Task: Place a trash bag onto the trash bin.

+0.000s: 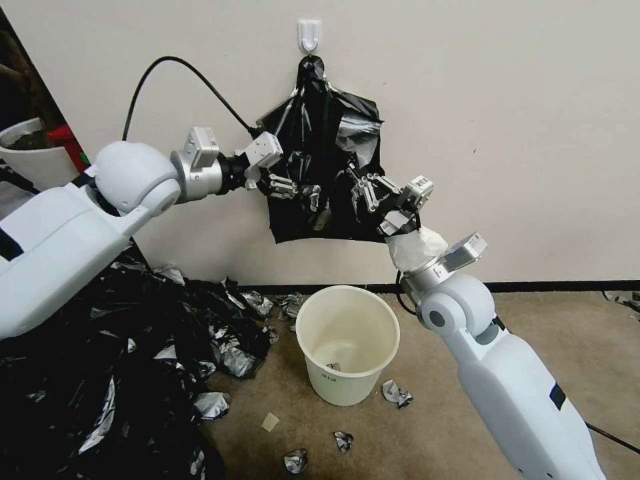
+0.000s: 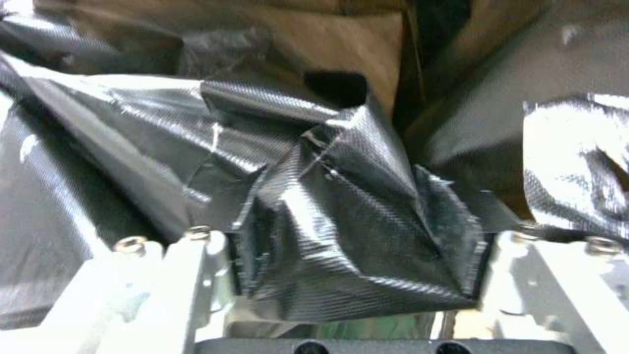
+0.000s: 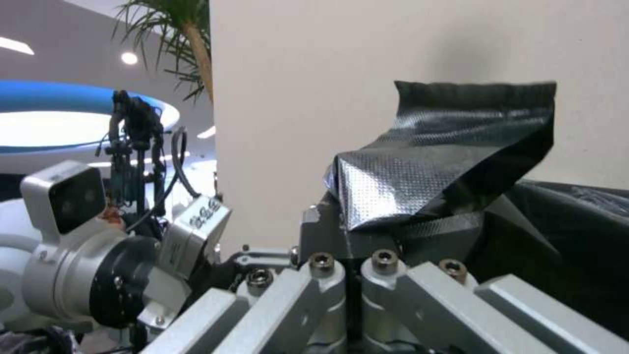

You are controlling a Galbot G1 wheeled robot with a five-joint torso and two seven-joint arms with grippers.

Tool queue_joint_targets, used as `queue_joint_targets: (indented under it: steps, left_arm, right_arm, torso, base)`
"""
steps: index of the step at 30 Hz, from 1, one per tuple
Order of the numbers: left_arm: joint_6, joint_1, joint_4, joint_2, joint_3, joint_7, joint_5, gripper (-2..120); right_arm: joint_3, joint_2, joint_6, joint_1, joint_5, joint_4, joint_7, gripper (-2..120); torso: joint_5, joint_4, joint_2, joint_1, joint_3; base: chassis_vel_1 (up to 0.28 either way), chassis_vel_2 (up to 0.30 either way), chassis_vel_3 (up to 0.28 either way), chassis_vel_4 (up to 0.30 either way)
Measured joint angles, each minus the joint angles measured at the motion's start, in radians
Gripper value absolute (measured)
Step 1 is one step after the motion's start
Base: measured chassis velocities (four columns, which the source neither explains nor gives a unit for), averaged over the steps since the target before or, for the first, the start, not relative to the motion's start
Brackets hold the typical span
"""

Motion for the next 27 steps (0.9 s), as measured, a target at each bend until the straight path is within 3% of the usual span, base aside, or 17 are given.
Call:
queue_joint_targets:
  steps: [6, 9, 10, 16, 18, 22, 27]
  left_arm:
    - [0.003, 0.04, -0.004, 0.004, -0.045, 0.004, 0.005, 37]
    - [0.011, 0.107, -0.013, -0.002, -0.126, -0.007, 0.003, 23]
    - [0.011, 0.107, -0.013, -0.002, -0.126, -0.007, 0.003, 23]
    - [-0.004, 0.339, -0.077, -0.035, -0.349, -0.059, -0.055, 0]
    - [-0.014, 0.377, -0.092, -0.043, -0.373, -0.072, -0.075, 0]
    - [-0.131, 0.606, -0.157, -0.112, -0.501, -0.173, -0.142, 0]
    - [-0.206, 0.757, -0.201, -0.188, -0.606, -0.243, -0.154, 0]
  right_arm:
    - [0.005, -0.002, -0.01, 0.0, 0.037, 0.007, 0.002, 0]
    - [0.008, -0.003, -0.011, -0.003, 0.066, 0.012, 0.018, 0]
    - [0.008, -0.003, -0.011, -0.003, 0.066, 0.012, 0.018, 0]
    - [0.014, -0.011, -0.013, -0.033, 0.103, 0.027, 0.055, 0]
    - [0.014, -0.012, -0.013, -0.042, 0.106, 0.032, 0.061, 0]
    - [0.015, -0.005, -0.018, -0.121, 0.125, 0.093, 0.129, 0]
    - [0.023, 0.013, -0.018, -0.214, 0.115, 0.155, 0.177, 0]
  torso:
    - [0.0, -0.0002, 0.0, 0.0, 0.0]
    - [0.0, -0.0001, 0.0, 0.0, 0.0]
    - [0.0, -0.0001, 0.0, 0.0, 0.0]
    - [-0.0001, 0.0, 0.0, 0.0, 0.0]
    - [0.0001, 0.0, 0.0, 0.0, 0.0]
    - [-0.0001, -0.0001, 0.0, 0.0, 0.0]
    - [0.0001, -0.0003, 0.0, 0.0, 0.0]
  base:
    - [0.0, 0.0, 0.0, 0.0]
    - [0.0, 0.0, 0.0, 0.0]
    - [0.0, 0.0, 0.0, 0.0]
    - [0.0, 0.0, 0.0, 0.0]
    - [0.0, 0.0, 0.0, 0.0]
    - [0.0, 0.0, 0.0, 0.0]
    - [0.0, 0.0, 0.0, 0.0]
